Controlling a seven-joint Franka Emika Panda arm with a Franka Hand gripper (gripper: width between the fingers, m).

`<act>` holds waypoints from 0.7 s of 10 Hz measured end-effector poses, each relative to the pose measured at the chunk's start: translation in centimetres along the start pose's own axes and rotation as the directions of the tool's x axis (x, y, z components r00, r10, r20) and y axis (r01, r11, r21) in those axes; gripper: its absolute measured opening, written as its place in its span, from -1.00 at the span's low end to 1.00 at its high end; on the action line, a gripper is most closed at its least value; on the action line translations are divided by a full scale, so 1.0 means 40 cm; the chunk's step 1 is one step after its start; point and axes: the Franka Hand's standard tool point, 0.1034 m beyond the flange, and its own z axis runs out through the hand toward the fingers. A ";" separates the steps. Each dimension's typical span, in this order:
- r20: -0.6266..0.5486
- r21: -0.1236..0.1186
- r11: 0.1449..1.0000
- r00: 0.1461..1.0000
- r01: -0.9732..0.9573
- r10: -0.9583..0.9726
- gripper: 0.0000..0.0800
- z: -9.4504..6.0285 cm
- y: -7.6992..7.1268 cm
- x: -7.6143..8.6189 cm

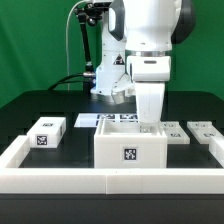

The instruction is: Assemble cabinet

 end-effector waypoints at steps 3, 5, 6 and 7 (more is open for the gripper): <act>-0.006 -0.015 1.000 1.000 0.019 -0.020 -0.90 -0.001 0.035 0.024; -0.009 -0.019 1.000 1.000 0.025 -0.025 -0.91 -0.002 0.062 0.061; -0.013 -0.024 0.999 1.000 0.022 -0.022 -0.91 -0.002 0.069 0.087; -0.018 -0.029 0.999 1.000 0.023 -0.023 -0.91 -0.002 0.076 0.116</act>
Offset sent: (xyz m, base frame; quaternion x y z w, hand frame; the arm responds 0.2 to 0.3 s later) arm 0.0268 0.0180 0.0013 0.0008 -0.0079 -0.0298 0.9995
